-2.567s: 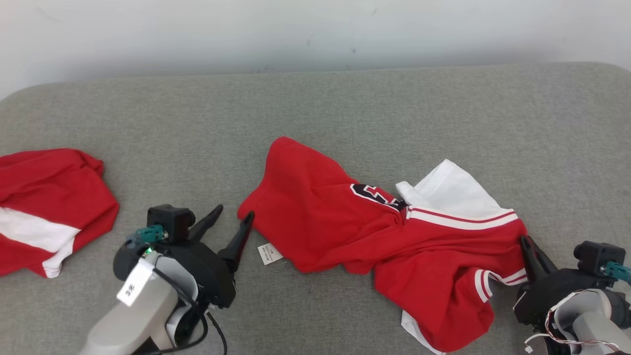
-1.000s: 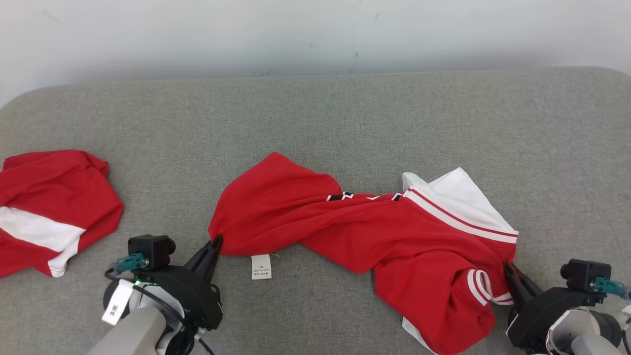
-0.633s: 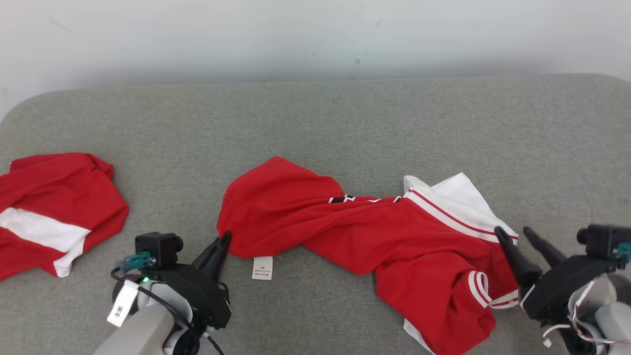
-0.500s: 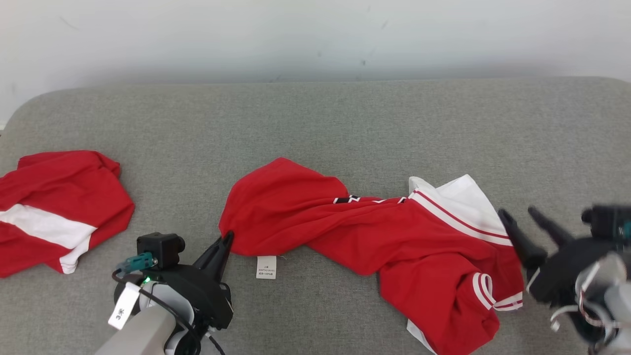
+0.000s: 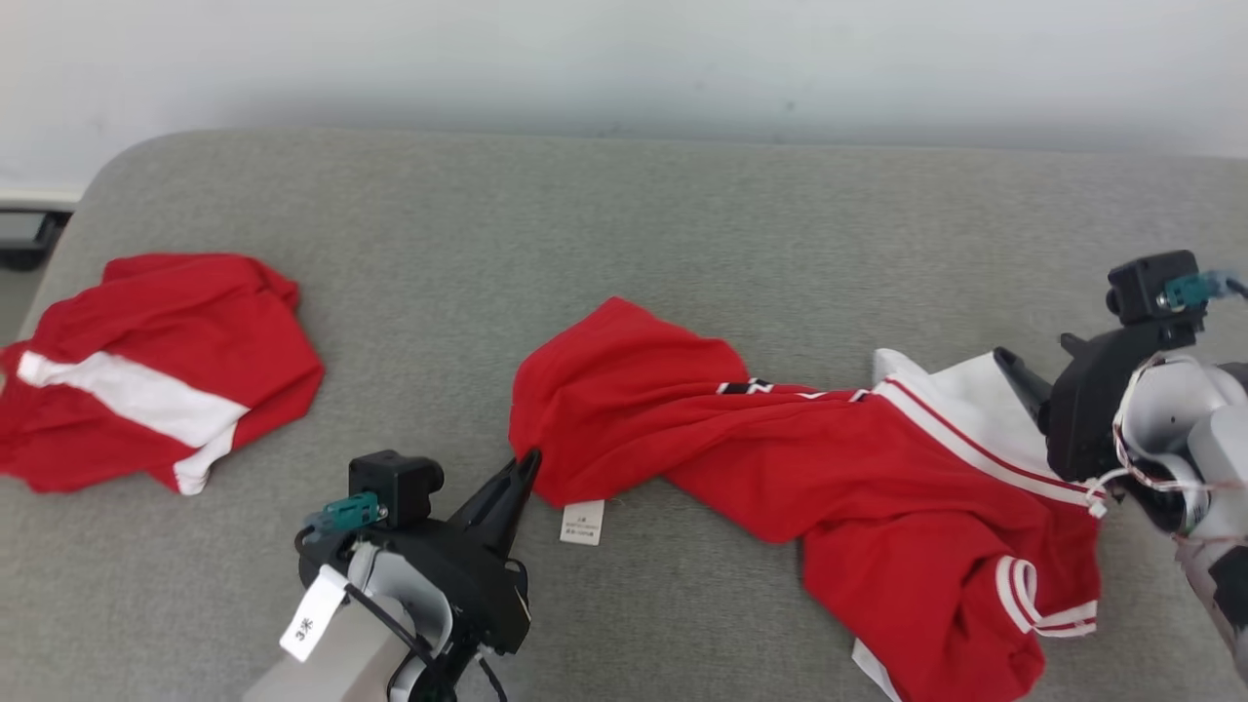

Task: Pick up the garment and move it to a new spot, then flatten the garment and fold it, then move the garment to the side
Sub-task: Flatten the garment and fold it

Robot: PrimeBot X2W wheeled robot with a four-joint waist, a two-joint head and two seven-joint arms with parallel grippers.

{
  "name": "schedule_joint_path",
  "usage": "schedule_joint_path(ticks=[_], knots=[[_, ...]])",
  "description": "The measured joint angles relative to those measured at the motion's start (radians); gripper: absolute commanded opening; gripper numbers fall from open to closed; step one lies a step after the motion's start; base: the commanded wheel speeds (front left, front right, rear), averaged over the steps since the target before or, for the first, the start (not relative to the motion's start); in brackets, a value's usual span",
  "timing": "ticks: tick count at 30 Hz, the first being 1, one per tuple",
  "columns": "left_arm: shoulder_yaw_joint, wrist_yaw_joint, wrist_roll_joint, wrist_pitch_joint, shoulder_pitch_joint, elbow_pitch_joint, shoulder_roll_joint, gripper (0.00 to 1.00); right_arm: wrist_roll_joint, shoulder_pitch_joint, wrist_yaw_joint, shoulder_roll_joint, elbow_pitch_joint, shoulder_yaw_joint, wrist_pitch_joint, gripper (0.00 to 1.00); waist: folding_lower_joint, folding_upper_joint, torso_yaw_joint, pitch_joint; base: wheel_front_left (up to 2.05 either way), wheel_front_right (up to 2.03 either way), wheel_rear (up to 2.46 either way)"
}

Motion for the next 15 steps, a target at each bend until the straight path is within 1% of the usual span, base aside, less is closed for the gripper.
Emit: schedule_joint_path(ticks=[7,14,15], knots=[[-0.003,0.000,0.017,0.000,-0.025,-0.031,-0.013,0.00,-0.013,-0.067,0.000,0.013,0.136,0.022,0.075,1.00,0.0000,0.0000,0.047,0.023,0.00,0.00,0.00],[0.004,0.001,0.017,0.000,-0.024,-0.044,0.002,0.00,-0.031,-0.098,0.001,0.038,0.223,0.060,0.105,1.00,0.0001,0.0001,0.067,0.040,0.00,0.00,0.00],[0.005,0.001,0.016,0.000,-0.024,-0.046,0.004,0.00,-0.035,-0.098,0.004,0.038,0.230,0.064,0.106,0.48,0.0001,0.0001,0.067,0.041,0.00,0.00,0.00]])
